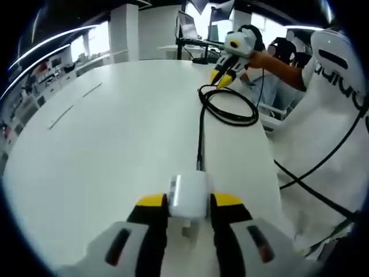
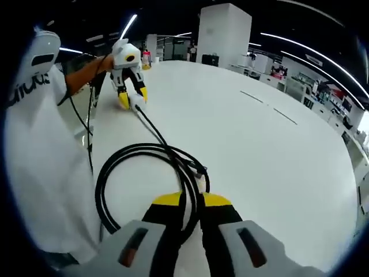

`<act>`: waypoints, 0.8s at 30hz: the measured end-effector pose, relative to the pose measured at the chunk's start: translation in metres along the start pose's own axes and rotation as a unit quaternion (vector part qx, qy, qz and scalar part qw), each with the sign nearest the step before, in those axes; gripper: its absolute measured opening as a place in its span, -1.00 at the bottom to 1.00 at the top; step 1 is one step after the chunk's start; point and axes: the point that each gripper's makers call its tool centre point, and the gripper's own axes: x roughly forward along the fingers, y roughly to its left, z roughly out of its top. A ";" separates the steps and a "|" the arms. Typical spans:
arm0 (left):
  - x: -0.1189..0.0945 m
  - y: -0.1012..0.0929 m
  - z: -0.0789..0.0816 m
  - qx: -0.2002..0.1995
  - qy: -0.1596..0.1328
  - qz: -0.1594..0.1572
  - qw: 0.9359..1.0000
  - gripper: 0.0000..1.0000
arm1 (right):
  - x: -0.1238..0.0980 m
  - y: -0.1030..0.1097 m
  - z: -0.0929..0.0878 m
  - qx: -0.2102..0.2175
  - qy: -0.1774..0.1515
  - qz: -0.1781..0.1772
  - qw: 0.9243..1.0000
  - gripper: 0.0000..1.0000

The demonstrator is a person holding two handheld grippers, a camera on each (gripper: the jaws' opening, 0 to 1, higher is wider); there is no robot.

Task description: Plug the desk Type‑C cable into the charger adapter.

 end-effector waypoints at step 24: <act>0.003 0.000 -0.002 0.005 0.003 -0.003 1.000 -0.45 | 0.014 0.004 -0.012 0.014 0.065 -0.002 0.998 -0.96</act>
